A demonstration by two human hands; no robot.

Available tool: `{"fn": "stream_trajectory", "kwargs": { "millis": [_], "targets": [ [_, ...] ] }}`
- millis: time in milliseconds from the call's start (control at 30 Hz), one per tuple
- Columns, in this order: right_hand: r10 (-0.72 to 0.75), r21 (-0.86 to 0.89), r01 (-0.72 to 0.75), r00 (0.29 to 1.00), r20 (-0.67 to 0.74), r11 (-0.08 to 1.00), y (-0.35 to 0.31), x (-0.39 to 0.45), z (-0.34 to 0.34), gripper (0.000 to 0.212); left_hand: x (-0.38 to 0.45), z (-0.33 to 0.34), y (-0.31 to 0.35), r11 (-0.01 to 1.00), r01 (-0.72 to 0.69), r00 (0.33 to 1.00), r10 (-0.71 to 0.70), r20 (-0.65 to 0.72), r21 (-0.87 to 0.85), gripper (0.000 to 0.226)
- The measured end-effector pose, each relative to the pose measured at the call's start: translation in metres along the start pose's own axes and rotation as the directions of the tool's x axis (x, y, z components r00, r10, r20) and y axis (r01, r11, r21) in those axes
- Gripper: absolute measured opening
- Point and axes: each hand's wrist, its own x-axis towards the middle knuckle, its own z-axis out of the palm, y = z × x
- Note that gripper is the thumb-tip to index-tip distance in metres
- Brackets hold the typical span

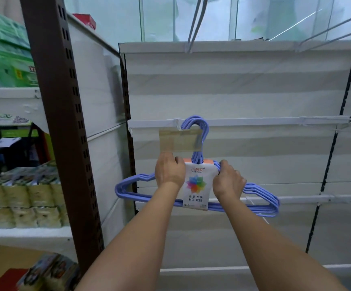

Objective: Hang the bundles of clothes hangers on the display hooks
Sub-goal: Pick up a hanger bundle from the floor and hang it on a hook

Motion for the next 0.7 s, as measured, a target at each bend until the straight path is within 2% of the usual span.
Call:
{"fn": "stream_trajectory", "kwargs": {
  "millis": [67, 233, 467, 567, 700],
  "targets": [
    [0.009, 0.004, -0.009, 1.000, 0.013, 1.000, -0.003, 0.000, 0.004, 0.024, 0.002, 0.005, 0.002, 0.999, -0.041, 0.999, 0.041, -0.008, 0.025, 0.018],
    [0.056, 0.081, -0.062, 0.996, 0.076, 0.995, -0.004, -0.002, 0.021, 0.022, 0.007, 0.013, -0.004, 1.000, -0.030, 0.998, 0.030, -0.048, 0.002, 0.020],
    [0.023, 0.230, -0.056, 0.989, 0.146, 0.972, -0.018, -0.008, 0.040, 0.022, 0.012, 0.009, -0.012, 0.992, -0.111, 0.992, 0.113, -0.049, 0.055, 0.015],
    [0.008, 0.246, -0.044, 0.989, 0.145, 0.968, -0.021, -0.012, 0.048, 0.022, 0.013, 0.006, -0.017, 0.990, -0.122, 0.990, 0.127, -0.064, 0.075, 0.015],
    [-0.003, 0.229, -0.023, 0.993, 0.116, 0.973, -0.022, -0.012, 0.055, 0.019, 0.018, 0.010, -0.028, 0.994, -0.110, 0.992, 0.110, -0.062, 0.004, 0.018]
  ]
}}
